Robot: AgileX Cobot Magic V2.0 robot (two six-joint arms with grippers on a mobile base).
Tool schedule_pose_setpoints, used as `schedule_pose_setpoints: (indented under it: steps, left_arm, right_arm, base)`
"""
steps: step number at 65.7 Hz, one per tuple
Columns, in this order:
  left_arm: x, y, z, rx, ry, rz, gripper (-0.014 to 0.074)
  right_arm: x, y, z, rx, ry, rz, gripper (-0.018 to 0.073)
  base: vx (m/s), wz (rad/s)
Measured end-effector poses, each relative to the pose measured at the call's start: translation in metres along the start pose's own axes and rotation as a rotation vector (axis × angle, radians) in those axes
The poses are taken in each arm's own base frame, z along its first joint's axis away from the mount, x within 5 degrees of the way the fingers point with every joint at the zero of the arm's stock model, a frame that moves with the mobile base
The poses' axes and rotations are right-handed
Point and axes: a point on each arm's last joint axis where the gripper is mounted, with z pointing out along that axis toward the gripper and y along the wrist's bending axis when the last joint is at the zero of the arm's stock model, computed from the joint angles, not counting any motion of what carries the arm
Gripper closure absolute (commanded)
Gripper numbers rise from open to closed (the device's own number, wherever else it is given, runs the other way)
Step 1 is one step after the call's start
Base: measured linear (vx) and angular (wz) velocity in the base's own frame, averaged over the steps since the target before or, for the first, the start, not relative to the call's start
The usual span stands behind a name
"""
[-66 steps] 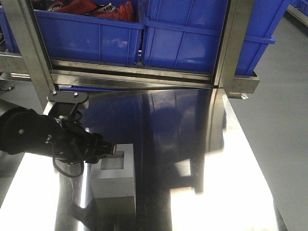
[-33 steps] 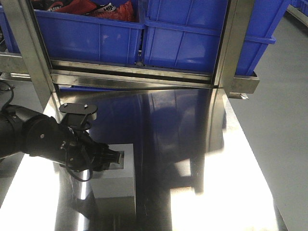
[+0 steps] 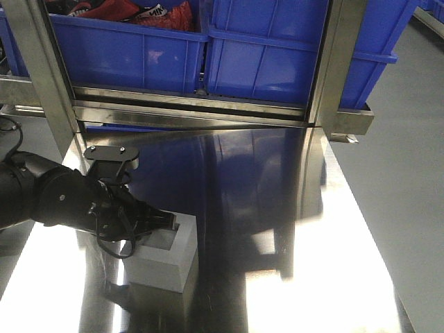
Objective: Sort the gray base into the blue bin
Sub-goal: 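Lower the left gripper onto the gray block's rim and close it, then lift the gray block with the left gripper and pull it toward the robot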
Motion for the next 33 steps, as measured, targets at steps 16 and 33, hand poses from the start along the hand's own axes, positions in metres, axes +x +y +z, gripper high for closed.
schedule_pose_setpoints:
  steps: [16, 33]
  left_arm:
    - [0.000, 0.000, 0.000, -0.001, 0.000, 0.002, 0.0603]
    - [-0.002, 0.000, -0.014, 0.004, -0.036, 0.018, 0.0602]
  right_arm:
    - [0.000, 0.000, 0.000, 0.000, 0.000, 0.000, 0.0568]
    - [0.000, 0.000, 0.000, 0.000, 0.000, 0.000, 0.0568]
  base:
    - [0.00, 0.00]
    - [0.00, 0.00]
